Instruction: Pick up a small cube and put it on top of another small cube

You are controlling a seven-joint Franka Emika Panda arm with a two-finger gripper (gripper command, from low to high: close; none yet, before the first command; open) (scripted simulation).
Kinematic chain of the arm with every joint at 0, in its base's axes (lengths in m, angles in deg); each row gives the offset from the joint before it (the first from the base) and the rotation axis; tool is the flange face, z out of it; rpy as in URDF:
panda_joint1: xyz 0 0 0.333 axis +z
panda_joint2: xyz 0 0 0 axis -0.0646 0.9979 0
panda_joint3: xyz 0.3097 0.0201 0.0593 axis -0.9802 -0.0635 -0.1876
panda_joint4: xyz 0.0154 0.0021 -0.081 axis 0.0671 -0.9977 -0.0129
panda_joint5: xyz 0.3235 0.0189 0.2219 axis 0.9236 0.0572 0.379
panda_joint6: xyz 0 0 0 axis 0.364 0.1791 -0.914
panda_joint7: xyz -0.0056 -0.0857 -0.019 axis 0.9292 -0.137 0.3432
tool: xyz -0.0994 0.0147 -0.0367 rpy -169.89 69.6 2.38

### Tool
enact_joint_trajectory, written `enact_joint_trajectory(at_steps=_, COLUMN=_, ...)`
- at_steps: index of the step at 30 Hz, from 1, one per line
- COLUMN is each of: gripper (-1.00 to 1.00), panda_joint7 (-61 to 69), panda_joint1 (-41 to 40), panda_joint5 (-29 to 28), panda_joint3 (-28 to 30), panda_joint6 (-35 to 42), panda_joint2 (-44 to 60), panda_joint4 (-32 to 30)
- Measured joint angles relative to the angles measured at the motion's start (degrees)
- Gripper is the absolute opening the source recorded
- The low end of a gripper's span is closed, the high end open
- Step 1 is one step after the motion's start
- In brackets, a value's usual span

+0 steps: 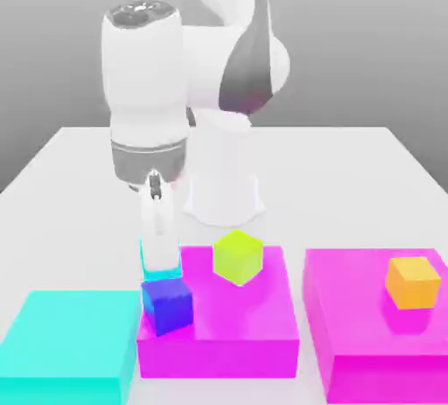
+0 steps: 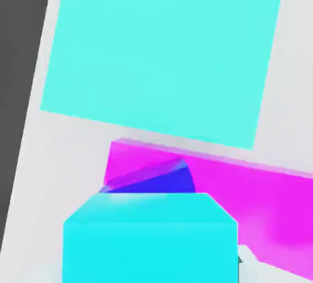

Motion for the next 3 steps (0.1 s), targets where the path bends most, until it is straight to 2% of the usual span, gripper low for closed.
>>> enact_joint_trajectory(at_steps=3, gripper=1.00, panda_joint7=0.0, panda_joint1=0.0, panda_joint5=0.0, panda_joint3=0.0, panda_joint6=0.0, panda_joint2=0.0, panda_joint4=0.0)
